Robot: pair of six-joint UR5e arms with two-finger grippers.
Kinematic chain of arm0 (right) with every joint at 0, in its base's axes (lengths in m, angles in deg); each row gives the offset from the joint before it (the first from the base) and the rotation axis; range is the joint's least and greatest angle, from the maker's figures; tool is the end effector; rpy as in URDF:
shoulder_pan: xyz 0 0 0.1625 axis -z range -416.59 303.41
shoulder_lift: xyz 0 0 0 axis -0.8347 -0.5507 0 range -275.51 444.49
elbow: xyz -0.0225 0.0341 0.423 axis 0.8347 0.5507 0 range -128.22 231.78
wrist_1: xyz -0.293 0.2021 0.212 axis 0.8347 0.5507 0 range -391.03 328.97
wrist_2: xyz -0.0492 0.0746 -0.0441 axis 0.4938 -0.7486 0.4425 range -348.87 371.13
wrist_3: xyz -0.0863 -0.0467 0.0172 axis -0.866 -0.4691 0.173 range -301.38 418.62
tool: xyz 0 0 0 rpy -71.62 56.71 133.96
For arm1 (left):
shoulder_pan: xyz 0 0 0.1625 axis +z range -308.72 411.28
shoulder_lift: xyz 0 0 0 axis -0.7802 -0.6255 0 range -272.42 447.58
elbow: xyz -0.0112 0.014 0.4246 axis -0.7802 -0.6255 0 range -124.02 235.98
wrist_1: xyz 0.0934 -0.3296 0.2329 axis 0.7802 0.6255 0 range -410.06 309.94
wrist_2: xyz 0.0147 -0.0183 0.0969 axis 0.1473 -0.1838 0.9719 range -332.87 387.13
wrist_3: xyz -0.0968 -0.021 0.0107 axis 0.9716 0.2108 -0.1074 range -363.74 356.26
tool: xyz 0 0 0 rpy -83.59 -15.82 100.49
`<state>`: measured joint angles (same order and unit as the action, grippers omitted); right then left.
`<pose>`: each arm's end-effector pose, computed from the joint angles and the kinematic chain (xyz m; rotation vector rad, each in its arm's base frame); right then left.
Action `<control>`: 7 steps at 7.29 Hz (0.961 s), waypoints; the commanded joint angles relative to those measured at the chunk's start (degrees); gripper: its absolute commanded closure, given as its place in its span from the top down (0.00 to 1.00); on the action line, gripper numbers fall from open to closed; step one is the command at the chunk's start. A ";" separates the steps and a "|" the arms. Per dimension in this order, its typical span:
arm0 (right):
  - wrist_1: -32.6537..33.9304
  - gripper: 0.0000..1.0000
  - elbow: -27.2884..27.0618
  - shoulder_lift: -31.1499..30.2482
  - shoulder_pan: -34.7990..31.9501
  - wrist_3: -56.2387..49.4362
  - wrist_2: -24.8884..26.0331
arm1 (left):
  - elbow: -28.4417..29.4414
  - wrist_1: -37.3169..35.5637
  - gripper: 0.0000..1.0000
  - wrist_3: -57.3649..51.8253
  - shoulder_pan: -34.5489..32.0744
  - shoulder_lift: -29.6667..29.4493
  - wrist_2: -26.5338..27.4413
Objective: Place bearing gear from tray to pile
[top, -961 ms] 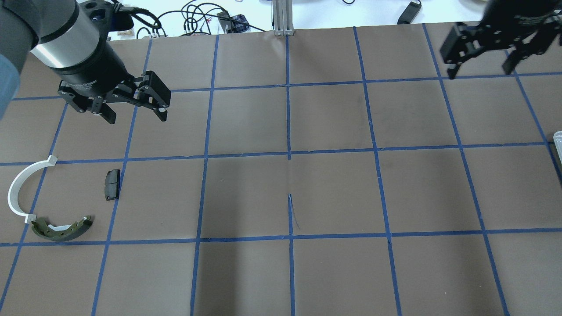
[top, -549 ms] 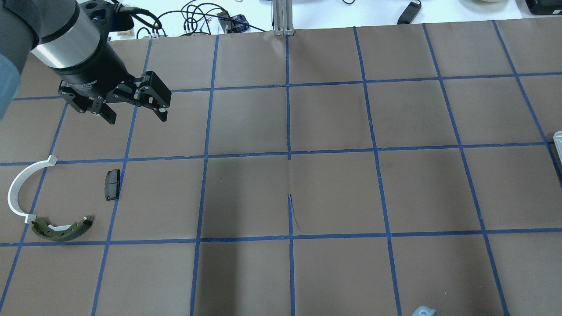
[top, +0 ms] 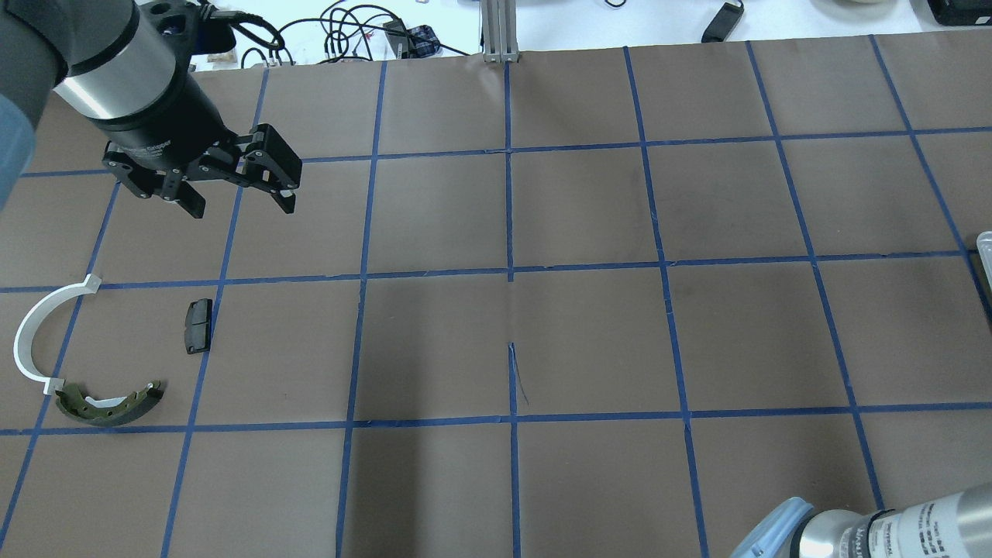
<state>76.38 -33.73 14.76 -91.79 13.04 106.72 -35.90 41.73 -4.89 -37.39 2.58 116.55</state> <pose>-0.4413 -0.4625 0.3582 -0.2476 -3.0460 -0.0869 -0.1236 -0.4596 0.5098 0.0047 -3.1317 0.0367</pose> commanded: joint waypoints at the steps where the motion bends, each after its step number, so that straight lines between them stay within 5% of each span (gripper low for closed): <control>1: 7.55 1.00 -0.45 8.97 2.50 -0.30 -2.24 | 0.03 -0.03 1.00 0.01 -0.01 0.01 0.06; 4: 9.39 0.94 -4.73 10.93 2.60 5.64 -3.49 | 0.03 -0.03 1.00 0.01 -0.01 0.01 -0.03; 7: 20.55 0.85 -9.32 11.72 2.60 6.03 -2.87 | -0.05 0.06 1.00 0.01 -0.10 0.01 -0.03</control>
<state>94.16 -41.89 26.12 -89.20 18.74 103.80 -35.94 41.77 -4.88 -37.46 2.59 116.52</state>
